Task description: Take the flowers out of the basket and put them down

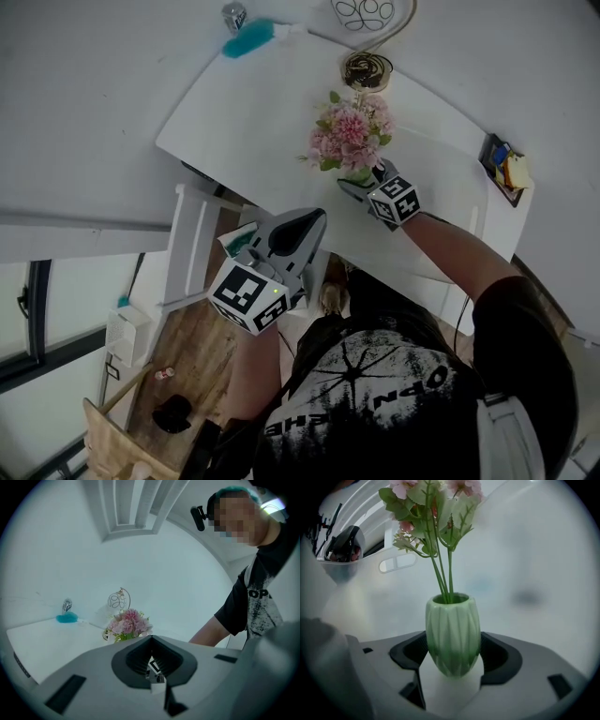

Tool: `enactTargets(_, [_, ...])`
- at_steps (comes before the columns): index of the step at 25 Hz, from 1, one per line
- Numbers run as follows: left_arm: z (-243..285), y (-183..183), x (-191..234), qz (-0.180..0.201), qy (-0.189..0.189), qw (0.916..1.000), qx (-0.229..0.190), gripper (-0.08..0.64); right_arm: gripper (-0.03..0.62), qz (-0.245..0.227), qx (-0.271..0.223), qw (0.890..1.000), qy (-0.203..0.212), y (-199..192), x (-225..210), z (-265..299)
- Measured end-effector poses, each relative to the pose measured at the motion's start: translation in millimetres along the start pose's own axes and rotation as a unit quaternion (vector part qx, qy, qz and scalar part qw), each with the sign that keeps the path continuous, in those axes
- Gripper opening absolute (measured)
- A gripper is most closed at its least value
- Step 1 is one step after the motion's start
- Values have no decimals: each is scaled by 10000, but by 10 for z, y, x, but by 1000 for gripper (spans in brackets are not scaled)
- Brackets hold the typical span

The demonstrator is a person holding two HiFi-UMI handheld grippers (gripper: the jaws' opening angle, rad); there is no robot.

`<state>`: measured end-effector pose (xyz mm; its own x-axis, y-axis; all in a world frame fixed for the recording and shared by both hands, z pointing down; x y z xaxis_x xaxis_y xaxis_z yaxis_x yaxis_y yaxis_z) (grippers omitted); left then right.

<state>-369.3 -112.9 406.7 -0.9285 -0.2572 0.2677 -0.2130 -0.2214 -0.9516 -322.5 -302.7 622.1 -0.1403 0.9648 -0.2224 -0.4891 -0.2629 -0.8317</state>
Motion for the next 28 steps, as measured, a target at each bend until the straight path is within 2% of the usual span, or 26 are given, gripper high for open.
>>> enactTargets(9, [10,-37,9,-102,72,9999,-16,12,314,-10,-5,10000,36,-3,-4,75])
enactTargets(12, [9,-41,20,-131,74,9999,-31,12,285,-38,23,10000,72,15,-20,94])
enactTargets(20, [27,-57,4,-102,89,9999,-23,12,282,-355,122,9989,270,37,51,90])
enactTargets(28, [-21,-28,3,-58,75,9999,-75,12,282,-503,126,9981,346,222,147,-30])
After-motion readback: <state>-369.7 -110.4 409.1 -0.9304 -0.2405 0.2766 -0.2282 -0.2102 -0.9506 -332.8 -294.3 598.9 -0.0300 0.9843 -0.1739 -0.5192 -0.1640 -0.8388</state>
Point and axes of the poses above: the fingertips, and each gripper's own axes: z forward along the fingers, x to its left, y out of its top, the point moved 5 cm from there along -z, backward along the fingers, and after that the axes turned 4 degrees about z, right-handed, at the moved point
